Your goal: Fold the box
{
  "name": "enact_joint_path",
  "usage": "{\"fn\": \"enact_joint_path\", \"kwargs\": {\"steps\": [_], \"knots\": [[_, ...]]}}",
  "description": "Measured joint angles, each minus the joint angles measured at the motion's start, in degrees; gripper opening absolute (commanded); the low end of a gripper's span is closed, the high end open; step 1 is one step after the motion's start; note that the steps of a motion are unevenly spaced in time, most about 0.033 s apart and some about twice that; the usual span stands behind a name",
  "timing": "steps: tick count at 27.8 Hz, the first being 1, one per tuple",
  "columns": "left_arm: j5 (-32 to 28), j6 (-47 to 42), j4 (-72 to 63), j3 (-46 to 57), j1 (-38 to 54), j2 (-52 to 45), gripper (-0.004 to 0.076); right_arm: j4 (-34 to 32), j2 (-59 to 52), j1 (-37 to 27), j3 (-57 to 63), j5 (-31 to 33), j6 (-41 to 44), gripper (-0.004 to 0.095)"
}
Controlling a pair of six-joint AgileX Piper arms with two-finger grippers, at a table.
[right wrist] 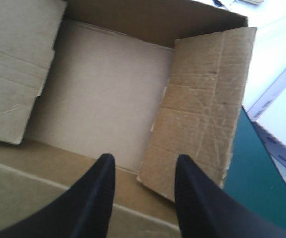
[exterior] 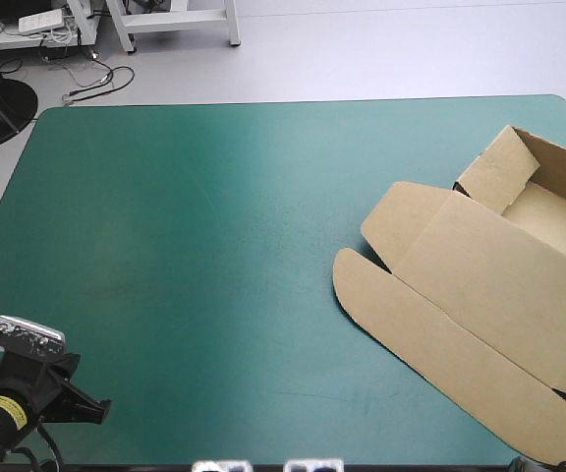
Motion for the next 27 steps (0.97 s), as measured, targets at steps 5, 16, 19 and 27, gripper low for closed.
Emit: {"fn": "enact_joint_path", "kwargs": {"steps": [5,16,19,27], "knots": [[-2.8,0.8,-1.0,0.0,0.0,0.0,-0.001,1.3,-4.0,5.8,0.0,4.4,-1.2,-0.0005],[-5.1,8.6,-11.2,2.0,0.0,0.0,-0.001,4.4,-13.6,25.1,0.0,5.8,-1.8,-0.0019],[-5.2,9.2,-12.8,3.4,0.0,0.0,-0.001,4.4,-17.2,27.9,0.0,5.9,-1.7,-0.0019],[-5.5,10.7,-14.3,6.4,0.0,0.0,-0.001,1.8,-31.5,28.7,9.8,5.9,-1.7,-0.0019]]}}
